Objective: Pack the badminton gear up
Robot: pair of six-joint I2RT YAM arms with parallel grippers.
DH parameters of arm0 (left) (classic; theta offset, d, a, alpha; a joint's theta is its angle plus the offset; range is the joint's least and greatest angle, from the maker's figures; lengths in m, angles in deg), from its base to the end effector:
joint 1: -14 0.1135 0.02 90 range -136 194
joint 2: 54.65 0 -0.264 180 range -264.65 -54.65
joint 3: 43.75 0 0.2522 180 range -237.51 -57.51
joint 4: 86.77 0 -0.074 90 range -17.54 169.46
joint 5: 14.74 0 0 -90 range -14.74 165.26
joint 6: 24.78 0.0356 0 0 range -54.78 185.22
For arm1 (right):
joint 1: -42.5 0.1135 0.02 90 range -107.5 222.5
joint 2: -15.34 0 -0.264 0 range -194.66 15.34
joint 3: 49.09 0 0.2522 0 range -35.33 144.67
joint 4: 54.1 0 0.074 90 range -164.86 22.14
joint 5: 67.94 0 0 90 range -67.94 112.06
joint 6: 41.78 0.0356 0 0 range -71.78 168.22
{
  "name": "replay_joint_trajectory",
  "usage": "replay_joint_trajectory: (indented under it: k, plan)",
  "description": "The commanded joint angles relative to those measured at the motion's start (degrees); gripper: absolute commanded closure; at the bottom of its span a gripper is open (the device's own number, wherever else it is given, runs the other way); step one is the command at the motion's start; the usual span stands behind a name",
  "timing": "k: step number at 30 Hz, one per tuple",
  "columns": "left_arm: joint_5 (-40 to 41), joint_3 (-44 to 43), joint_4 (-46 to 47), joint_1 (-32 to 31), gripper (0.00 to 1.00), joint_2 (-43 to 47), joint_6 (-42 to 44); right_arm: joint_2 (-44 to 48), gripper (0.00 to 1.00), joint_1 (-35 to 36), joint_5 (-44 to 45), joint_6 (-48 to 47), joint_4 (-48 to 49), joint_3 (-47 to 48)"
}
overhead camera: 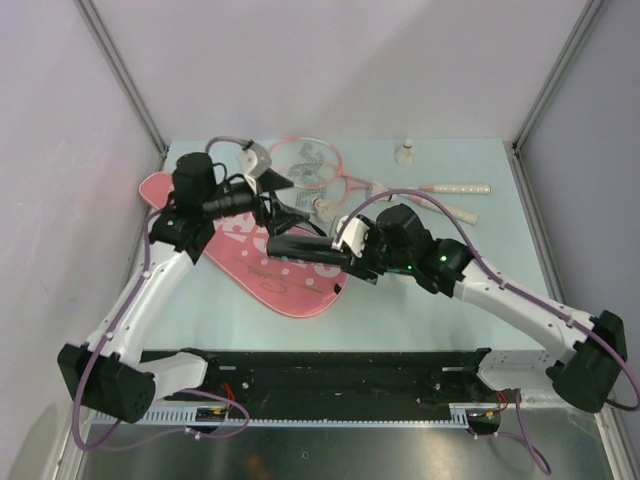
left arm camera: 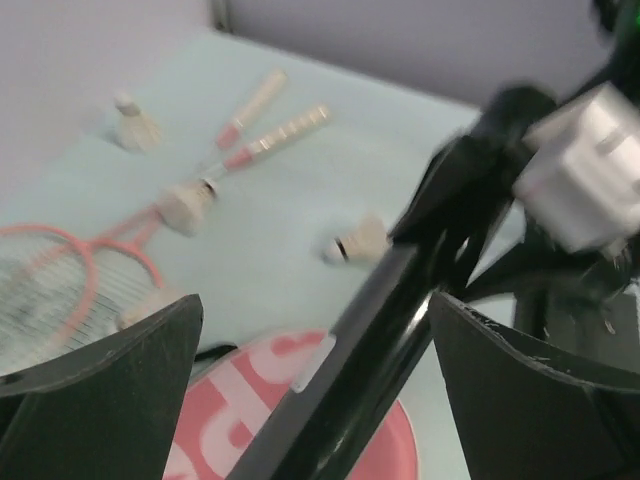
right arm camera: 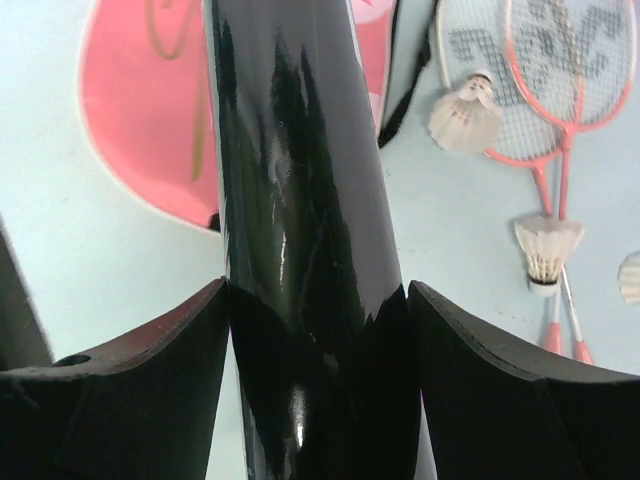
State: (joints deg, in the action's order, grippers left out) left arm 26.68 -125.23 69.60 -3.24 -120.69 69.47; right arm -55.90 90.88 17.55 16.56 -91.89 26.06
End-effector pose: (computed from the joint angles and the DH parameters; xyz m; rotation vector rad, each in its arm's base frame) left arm 0.2332 -0.1003 0.4080 0.9273 1.4783 -0.8881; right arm 0.1823 0.2094 0.3196 -1.4306 1.6329 0.2528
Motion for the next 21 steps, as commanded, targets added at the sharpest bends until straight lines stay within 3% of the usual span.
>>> replay_joint_trajectory:
  k: [1,8,14,21]
  plan:
    - [-13.1,3.0,-10.1,-0.8,0.00,-1.5,16.8,8.0,0.88,1.1,-9.9,-4.3,-5.8,2.8]
    - [-15.1,3.7,-11.2,-8.9,0.00,-5.9,15.8,12.8,0.89,4.4,-12.4,-5.0,-8.6,2.9]
    - [-20.5,3.5,-11.5,-16.4,0.00,-9.4,14.3,14.5,0.89,7.0,-9.4,-6.4,-8.5,3.4]
    - [-24.7,1.4,-11.8,-20.2,0.00,-14.5,11.4,13.7,0.90,11.0,-3.6,-9.5,-8.1,5.1]
